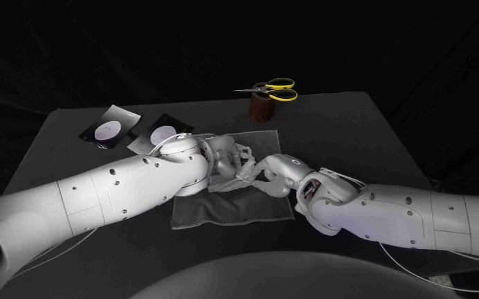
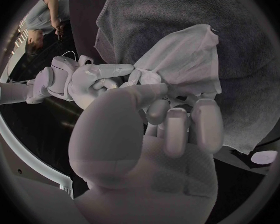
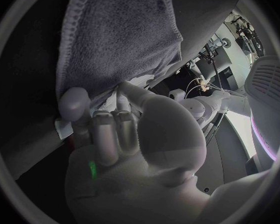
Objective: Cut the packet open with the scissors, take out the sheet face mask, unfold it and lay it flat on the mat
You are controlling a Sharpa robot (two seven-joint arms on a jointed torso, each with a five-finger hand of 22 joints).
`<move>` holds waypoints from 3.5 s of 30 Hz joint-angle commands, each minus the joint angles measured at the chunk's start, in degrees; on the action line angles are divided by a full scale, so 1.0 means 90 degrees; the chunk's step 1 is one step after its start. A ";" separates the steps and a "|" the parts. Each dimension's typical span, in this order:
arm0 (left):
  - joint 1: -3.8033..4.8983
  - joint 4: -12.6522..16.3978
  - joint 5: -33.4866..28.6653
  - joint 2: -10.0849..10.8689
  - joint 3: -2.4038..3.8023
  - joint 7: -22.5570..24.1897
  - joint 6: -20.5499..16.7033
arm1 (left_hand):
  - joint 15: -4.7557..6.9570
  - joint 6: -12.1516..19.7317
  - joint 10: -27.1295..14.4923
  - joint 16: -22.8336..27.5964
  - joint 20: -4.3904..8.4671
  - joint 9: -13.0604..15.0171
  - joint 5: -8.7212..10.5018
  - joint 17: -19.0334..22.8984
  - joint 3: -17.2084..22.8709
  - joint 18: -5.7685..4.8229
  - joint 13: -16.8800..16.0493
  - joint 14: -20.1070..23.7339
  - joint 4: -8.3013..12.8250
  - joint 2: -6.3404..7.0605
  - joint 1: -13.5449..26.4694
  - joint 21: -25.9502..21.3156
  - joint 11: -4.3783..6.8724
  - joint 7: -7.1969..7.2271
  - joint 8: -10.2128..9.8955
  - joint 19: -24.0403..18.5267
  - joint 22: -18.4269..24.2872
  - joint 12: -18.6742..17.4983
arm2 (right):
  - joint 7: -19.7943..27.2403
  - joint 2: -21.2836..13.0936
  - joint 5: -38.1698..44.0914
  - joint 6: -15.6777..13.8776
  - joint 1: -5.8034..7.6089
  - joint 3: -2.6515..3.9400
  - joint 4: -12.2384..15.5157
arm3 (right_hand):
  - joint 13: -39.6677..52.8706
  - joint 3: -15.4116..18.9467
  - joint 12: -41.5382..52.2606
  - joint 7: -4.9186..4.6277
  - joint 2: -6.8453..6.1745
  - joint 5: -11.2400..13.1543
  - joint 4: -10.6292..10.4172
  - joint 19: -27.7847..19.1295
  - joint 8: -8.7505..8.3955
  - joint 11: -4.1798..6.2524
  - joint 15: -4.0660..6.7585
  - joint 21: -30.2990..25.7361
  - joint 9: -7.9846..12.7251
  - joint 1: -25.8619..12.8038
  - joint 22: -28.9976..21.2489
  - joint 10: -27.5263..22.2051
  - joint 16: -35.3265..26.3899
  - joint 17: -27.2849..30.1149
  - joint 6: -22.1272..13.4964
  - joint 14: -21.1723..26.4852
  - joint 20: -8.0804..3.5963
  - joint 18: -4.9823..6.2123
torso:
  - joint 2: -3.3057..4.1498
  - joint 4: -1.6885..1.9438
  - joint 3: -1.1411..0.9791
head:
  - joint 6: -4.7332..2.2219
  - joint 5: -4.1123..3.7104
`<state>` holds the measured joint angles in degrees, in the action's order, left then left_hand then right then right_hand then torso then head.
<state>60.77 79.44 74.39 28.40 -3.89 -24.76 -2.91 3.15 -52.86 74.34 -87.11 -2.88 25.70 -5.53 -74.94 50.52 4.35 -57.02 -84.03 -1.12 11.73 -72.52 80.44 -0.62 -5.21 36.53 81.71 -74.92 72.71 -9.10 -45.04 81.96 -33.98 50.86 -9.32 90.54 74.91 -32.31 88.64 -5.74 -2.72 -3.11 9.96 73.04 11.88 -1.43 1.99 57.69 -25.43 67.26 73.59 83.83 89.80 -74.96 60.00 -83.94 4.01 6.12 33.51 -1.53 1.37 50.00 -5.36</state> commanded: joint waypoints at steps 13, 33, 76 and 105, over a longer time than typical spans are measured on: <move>-0.0003 0.0131 -0.0374 -0.0005 0.0014 0.0168 0.0178 | 0.0075 -0.0027 0.0016 0.0007 0.0086 0.0202 0.0254 -0.0600 -0.1464 -0.0094 -0.0051 -0.0417 -0.0785 0.0219 0.0900 -0.0048 0.0109 0.0149 -0.0068 0.0005 -0.0338 0.0014 | -0.0269 -0.0012 0.0034 0.0403 -0.0074 -0.0057 -0.0049 | 0.1586 0.0034 0.0018 -0.0001 -0.0029 0.0031 0.0021 -0.0042 0.0042 0.0034 0.0031 -0.0043 0.0002 -0.0036 0.0003 0.0657 0.0023 -0.1672 0.0063 -0.0674 -0.0018 0.0128 | -0.0001 -0.0001 -0.0002 | 0.0000 0.0003; -0.0006 -0.0101 0.0397 -0.0175 0.0008 -0.0224 0.0496 | 0.0078 -0.0162 0.0049 0.0002 0.0098 0.0282 0.0294 -0.0613 -0.2947 -0.0102 -0.0201 -0.0418 -0.1235 0.0295 0.0500 -0.0041 0.0113 0.0158 -0.0217 0.0032 -0.0361 0.0090 | -0.0298 -0.0008 0.0045 0.0399 -0.0075 -0.0058 -0.0053 | 0.1577 0.0051 0.0005 0.0000 -0.0046 0.0031 0.0028 -0.0044 0.0034 0.0037 0.0035 -0.0048 0.0008 -0.0045 0.0001 0.0654 0.0023 -0.1672 0.0065 -0.0674 -0.0022 0.0129 | 0.0001 -0.0007 -0.0005 | 0.0000 0.0006; -0.0018 -0.0277 0.0766 -0.0499 -0.0098 -0.0470 0.1084 | 0.0148 -0.0245 -0.0006 -0.0007 0.0142 0.0235 0.0274 -0.0646 -0.2561 -0.0112 -0.0138 -0.0427 -0.1055 -0.0048 -0.0618 -0.0012 0.0185 0.0227 -0.0400 0.0057 -0.0404 -0.0003 | -0.0350 0.0013 0.0068 0.0406 -0.0075 -0.0058 -0.0065 | 0.1574 0.0068 0.0002 0.0001 -0.0059 0.0031 0.0035 -0.0048 0.0018 0.0039 0.0038 -0.0057 0.0020 -0.0057 -0.0002 0.0654 0.0023 -0.1672 0.0064 -0.0674 -0.0027 0.0130 | -0.0001 -0.0004 -0.0003 | 0.0000 0.0005; -0.0018 -0.0205 0.0147 -0.0335 -0.0077 -0.0025 0.0173 | 0.0011 -0.0200 0.0049 -0.0003 0.0022 0.0456 -0.0710 -0.0638 -0.0028 -0.0113 -0.0117 -0.0424 0.0211 0.0024 -0.0056 0.0036 0.0029 0.0019 -0.0389 0.0057 -0.0450 -0.0084 | -0.0367 0.0003 0.0072 0.0427 -0.0075 -0.0058 -0.0076 | 0.1570 0.0077 -0.0004 0.0003 -0.0060 0.0029 0.0050 -0.0053 0.0003 0.0041 0.0039 -0.0069 0.0033 -0.0054 -0.0006 0.0652 0.0023 -0.1672 0.0076 -0.0674 -0.0033 0.0131 | -0.0002 -0.0004 -0.0008 | 0.0000 0.0023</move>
<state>60.91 77.89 77.95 25.37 -4.39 -26.47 1.54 3.22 -54.43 74.46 -86.85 -2.69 29.62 -11.65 -74.94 41.92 4.34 -57.96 -84.14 -7.35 12.09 -73.39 80.56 -0.31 -5.18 32.86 81.72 -74.93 71.68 -9.85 -44.87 82.55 -34.01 50.85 -9.27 90.44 74.91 -31.84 88.47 -5.33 -2.95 -3.11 10.43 72.84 11.93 -1.33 1.95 57.28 -25.18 67.04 73.51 83.72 89.63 -74.92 60.42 -83.89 3.81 6.11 33.51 -1.57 1.31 50.00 -5.12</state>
